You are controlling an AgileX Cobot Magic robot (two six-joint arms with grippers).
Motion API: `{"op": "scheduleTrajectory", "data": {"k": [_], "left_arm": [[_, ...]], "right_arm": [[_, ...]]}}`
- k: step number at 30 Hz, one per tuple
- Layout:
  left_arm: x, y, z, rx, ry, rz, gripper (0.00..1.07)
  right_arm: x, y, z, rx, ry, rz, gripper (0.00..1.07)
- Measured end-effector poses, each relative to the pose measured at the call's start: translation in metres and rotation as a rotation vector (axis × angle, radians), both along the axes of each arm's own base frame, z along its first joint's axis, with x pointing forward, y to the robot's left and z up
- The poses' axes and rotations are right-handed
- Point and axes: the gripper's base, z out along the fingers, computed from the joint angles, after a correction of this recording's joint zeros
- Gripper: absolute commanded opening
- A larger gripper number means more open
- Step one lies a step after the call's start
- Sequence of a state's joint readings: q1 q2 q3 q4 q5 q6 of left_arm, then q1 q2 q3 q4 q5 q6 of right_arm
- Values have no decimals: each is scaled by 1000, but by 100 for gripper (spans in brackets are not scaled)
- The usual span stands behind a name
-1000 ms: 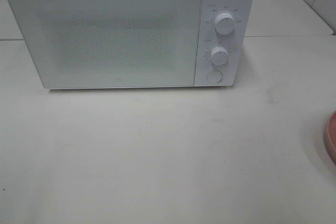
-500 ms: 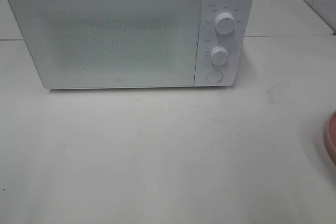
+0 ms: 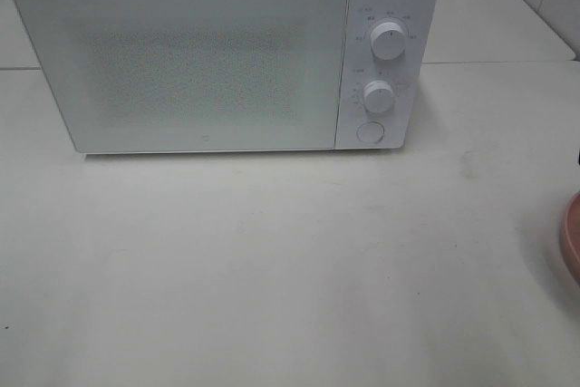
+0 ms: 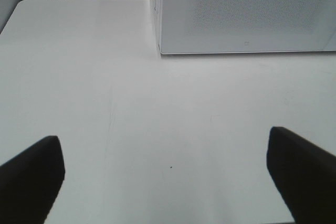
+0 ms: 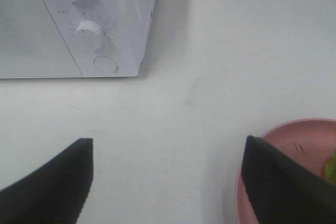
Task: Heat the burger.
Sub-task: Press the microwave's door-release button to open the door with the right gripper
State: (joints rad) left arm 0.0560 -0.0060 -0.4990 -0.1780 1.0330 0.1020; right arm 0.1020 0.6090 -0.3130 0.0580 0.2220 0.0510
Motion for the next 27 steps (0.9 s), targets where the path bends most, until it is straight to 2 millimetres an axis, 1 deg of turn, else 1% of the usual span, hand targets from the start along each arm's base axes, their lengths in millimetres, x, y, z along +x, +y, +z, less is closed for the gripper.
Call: {"op": "scheduleTrajectory", "data": {"k": [4, 5, 7, 8, 10, 11, 12, 14, 15, 16, 17, 19, 20, 22, 24, 26, 27], "left_arm": [[0, 0, 0, 0, 0, 0, 100], [0, 0, 0, 0, 0, 0, 100], [0, 0, 0, 0, 0, 0, 100], [0, 0, 0, 0, 0, 0, 100], [0, 0, 0, 0, 0, 0, 100], [0, 0, 0, 0, 0, 0, 100], [0, 0, 0, 0, 0, 0, 100], [0, 0, 0, 0, 0, 0, 100], [0, 0, 0, 0, 0, 0, 100], [0, 0, 0, 0, 0, 0, 100], [0, 0, 0, 0, 0, 0, 100], [0, 0, 0, 0, 0, 0, 100], [0, 0, 0, 0, 0, 0, 100], [0, 0, 0, 0, 0, 0, 100], [0, 0, 0, 0, 0, 0, 100], [0, 0, 0, 0, 0, 0, 100], [0, 0, 0, 0, 0, 0, 100]], "right_arm": [[15, 1, -3, 0, -16, -6, 75], [15, 1, -3, 0, -16, -6, 75], [26, 2, -6, 0, -27, -10, 75], [26, 2, -6, 0, -27, -10, 75], [36, 2, -9, 0, -42, -14, 75], [36, 2, -9, 0, -42, -14, 75], [43, 3, -13, -1, -46, -17, 75], [47, 3, -14, -1, -53, -18, 75], [54, 3, -19, -3, -50, -21, 75], [54, 3, -19, -3, -50, -21, 75], [61, 4, -24, -5, -45, -23, 75], [64, 4, -26, -5, -51, -24, 75], [70, 5, -31, -7, -54, -27, 75], [73, 5, -32, -7, -68, -28, 75], [86, 5, -41, -8, -91, -34, 75], [88, 5, -42, -7, -106, -36, 75], [93, 5, -44, -5, -135, -40, 75]]}}
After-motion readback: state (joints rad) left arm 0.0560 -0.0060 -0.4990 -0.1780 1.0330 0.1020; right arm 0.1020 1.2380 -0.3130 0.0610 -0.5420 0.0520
